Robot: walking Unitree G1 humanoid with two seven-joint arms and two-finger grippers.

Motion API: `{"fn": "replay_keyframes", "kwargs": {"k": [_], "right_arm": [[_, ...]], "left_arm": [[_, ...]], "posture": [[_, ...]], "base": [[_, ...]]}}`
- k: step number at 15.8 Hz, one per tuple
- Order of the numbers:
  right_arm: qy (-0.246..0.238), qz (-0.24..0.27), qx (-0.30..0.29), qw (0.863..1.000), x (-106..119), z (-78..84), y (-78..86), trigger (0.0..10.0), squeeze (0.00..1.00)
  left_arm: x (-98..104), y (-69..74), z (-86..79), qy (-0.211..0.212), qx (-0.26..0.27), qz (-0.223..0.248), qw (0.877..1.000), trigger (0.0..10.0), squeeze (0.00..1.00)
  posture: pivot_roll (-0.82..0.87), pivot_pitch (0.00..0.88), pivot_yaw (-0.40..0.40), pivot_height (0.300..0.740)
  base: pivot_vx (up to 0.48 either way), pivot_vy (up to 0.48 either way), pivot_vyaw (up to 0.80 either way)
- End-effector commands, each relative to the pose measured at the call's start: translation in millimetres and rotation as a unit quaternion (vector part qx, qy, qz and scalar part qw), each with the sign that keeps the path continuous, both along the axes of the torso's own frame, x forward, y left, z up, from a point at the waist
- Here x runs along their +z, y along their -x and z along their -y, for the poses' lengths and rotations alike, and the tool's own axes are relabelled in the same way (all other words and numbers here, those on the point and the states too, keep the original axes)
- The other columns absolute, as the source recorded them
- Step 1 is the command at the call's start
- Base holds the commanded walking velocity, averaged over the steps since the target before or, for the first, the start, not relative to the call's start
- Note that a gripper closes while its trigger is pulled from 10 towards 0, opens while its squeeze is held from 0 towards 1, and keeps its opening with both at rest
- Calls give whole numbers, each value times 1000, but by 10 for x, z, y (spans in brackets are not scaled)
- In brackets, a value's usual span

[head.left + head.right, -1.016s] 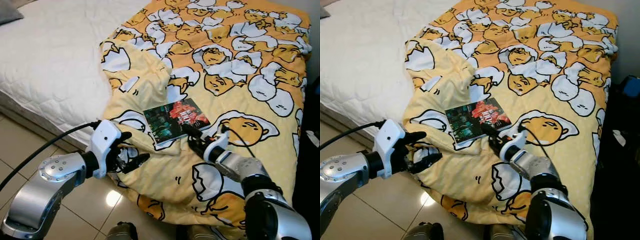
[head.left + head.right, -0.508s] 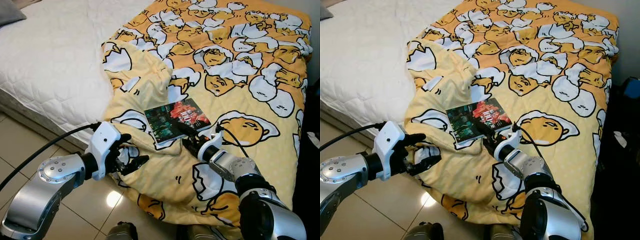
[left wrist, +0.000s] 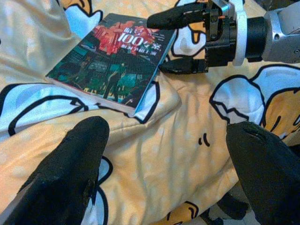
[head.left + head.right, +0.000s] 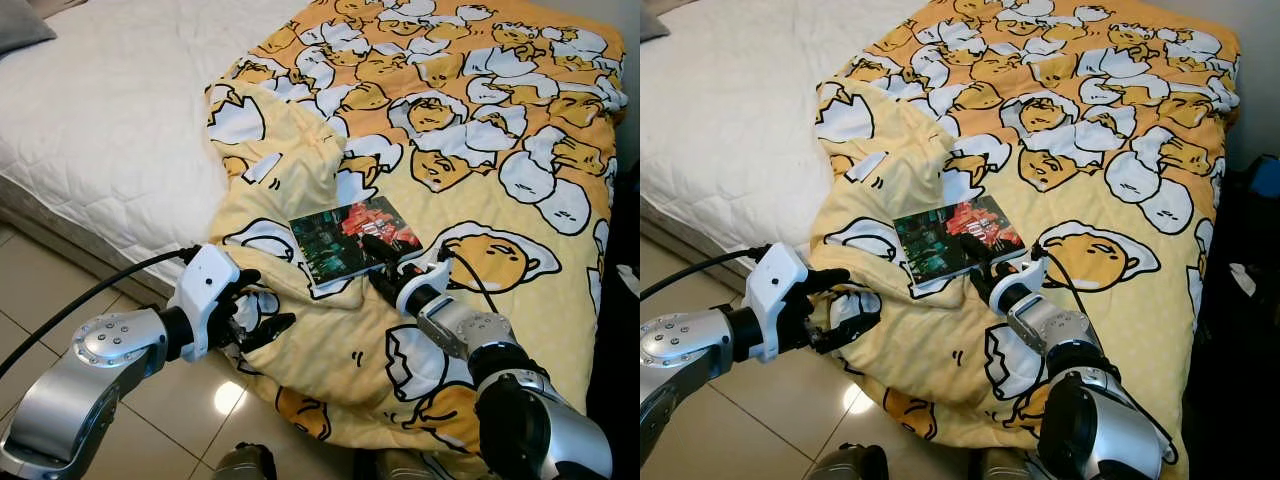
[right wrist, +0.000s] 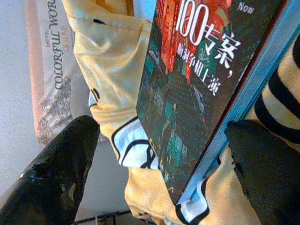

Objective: Clean up the room

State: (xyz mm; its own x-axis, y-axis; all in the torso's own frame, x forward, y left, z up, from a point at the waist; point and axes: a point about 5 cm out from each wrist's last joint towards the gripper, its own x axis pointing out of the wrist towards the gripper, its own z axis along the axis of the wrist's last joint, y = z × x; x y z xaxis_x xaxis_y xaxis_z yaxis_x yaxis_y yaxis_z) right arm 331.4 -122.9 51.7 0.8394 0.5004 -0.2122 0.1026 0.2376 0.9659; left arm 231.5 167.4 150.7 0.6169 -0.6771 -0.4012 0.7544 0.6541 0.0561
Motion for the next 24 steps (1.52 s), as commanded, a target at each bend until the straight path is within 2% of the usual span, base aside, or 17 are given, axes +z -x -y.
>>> {"fn": "replay_keyframes", "kwargs": {"k": [1, 5, 12, 15, 20, 24], "right_arm": [[-7, 1, -4, 1000, 35, -42, -36, 10000, 0], [21, -6, 0, 1000, 3, -96, -41, 10000, 0], [29, -13, -28, 999, -119, -13, 28, 10000, 0], [9, 4, -48, 999, -46, 4, -32, 10000, 0], [-18, 57, -79, 995, 204, 51, -208, 10000, 0], [-23, 77, -78, 994, 307, 56, -270, 10000, 0]], "left_arm": [[42, 40, -7, -1, -8, 2, 1000, 10000, 1000], [48, 67, -46, -8, -5, -3, 1000, 10000, 1000], [56, 129, -49, -10, -9, -14, 1000, 10000, 1000], [64, 155, -69, -14, -11, -19, 1000, 10000, 1000], [81, 149, -58, -16, -16, -19, 1000, 10000, 1000], [91, 136, -61, -15, -11, -14, 1000, 10000, 1000]], "posture": [[65, 177, 4, 740], [79, 194, 7, 740], [108, 221, 20, 740], [123, 231, 29, 740], [125, 223, 24, 740], [130, 216, 9, 740]], "base": [[0, 0, 0], [0, 0, 0], [0, 0, 0], [0, 0, 0], [0, 0, 0], [0, 0, 0]]}}
